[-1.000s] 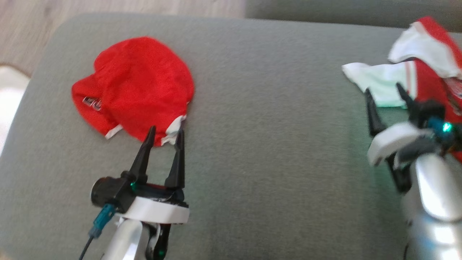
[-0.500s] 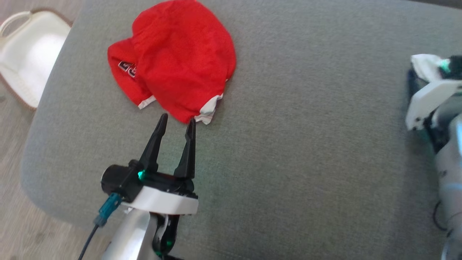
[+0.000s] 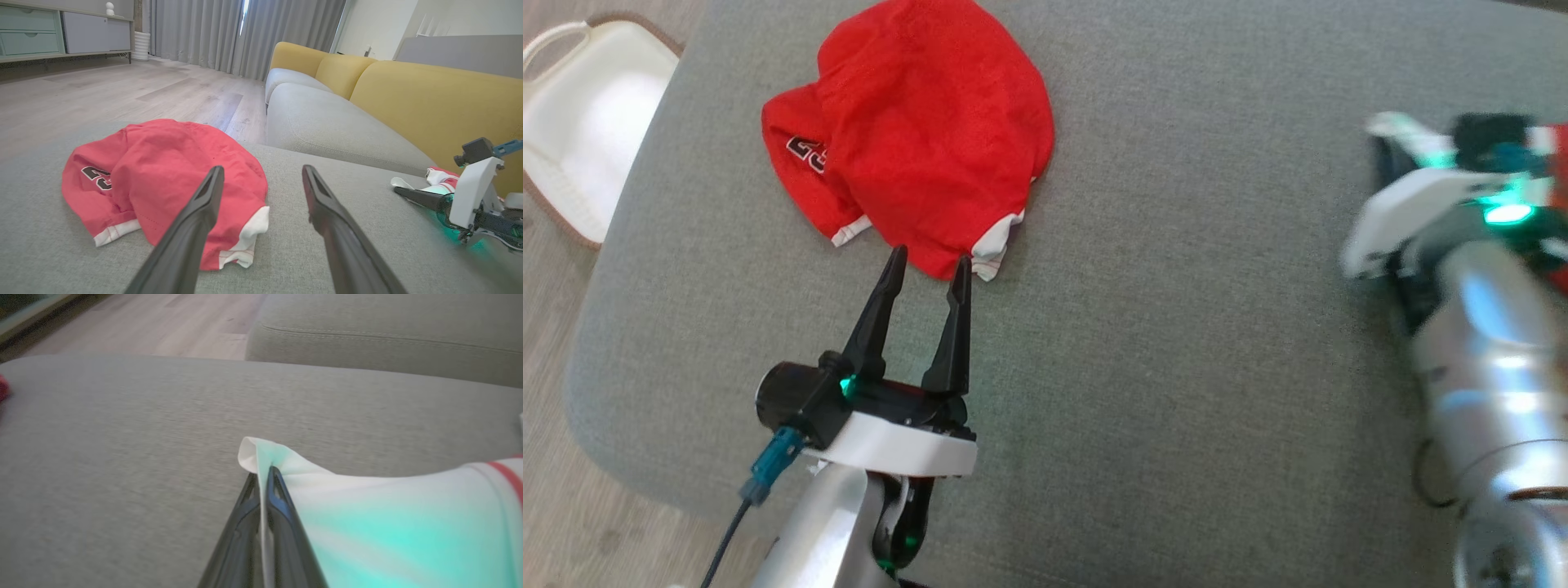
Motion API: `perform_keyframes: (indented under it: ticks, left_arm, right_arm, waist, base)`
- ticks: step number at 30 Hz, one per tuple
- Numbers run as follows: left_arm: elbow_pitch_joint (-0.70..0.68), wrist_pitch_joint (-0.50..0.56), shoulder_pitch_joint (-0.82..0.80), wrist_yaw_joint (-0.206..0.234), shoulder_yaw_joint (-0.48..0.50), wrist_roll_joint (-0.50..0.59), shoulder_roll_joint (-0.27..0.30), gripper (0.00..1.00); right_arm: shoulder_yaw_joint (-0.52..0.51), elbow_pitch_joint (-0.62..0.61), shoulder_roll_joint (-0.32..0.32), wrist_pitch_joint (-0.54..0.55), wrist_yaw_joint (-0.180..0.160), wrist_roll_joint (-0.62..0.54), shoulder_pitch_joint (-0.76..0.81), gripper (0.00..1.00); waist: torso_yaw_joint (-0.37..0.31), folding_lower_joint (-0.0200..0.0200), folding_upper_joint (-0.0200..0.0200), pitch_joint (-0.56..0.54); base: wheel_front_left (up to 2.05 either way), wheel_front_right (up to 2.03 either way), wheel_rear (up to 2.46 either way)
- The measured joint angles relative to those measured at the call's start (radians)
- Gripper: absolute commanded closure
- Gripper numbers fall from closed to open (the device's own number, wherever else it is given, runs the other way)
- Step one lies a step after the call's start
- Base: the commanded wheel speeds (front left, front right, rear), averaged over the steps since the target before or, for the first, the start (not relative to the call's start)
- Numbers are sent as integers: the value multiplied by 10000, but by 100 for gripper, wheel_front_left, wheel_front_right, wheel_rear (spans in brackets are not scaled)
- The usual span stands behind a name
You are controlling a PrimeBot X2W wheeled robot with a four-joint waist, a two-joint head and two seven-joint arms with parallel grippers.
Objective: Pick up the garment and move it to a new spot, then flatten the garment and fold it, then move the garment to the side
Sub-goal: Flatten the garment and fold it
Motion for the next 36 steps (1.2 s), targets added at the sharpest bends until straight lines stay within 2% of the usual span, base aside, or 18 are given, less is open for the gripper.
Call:
perform_keyframes:
  ticks: [3,6,8,9,11,12,16,17,20,24,28,32,36]
  left_arm:
    - [23,0,1,0,0,2,0,0]
    - [61,0,4,0,-2,4,0,0]
    - [102,0,6,0,-12,4,0,0]
    - [113,0,17,-2,-13,6,0,0]
    - [125,0,35,-2,-15,12,0,0]
    - [127,0,48,-2,-17,13,0,0]
    - [130,0,141,0,-15,13,2,0]
    - [136,0,217,0,-17,15,2,0]
    - [190,0,423,31,0,40,2,0]
    - [192,0,491,42,188,222,4,0]
    - [176,0,501,42,428,341,6,0]
    - [115,0,711,44,723,433,6,0]
    - [77,0,950,42,974,491,12,0]
  right_arm:
    - [1289,222,403,-499,0,832,-1,100]
    - [3131,27,585,-844,0,2067,11,100]
    - [4736,-652,539,-895,0,3287,81,100]
    - [6339,-1595,546,-786,0,4449,215,100]
    - [7680,-2251,619,-652,0,5175,323,100]
    - [8817,-2778,585,-512,0,5892,448,100]
    - [10606,-3164,167,-255,0,6859,520,98]
    - [11001,-3170,13,-240,0,6930,518,0]
    - [11781,-3164,-217,-295,0,7390,520,0]
    - [11967,-3183,-268,-1043,0,7940,519,0]
    - [11549,-3149,-445,-1760,0,8092,523,0]
    - [9925,-3033,-884,-2220,0,7998,619,0]
    - [7127,-3183,-1338,-2236,0,7030,1472,0]
  waist:
    - [-81,-1,0,-154]
    - [-134,0,0,-315]
    - [-139,0,0,-423]
    - [-131,-1,0,-521]
    - [-126,-1,0,-614]
    - [-104,-1,0,-703]
    - [-49,-1,0,-882]
    - [-41,-1,0,-928]
    - [-62,-1,0,-1080]
    - [-261,-1,0,-1317]
    - [-546,-1,0,-1505]
    - [-1032,-1,0,-1787]
    - [-1585,-1,1,-2062]
  base:
    - [0,0,0]
    - [0,0,0]
    - [0,0,0]
    - [0,0,0]
    - [0,0,0]
    - [0,0,0]
    - [0,0,0]
    - [0,0,0]
    - [0,0,0]
    - [0,0,0]
    - [0,0,0]
    - [0,0,0]
    - [0,0,0]
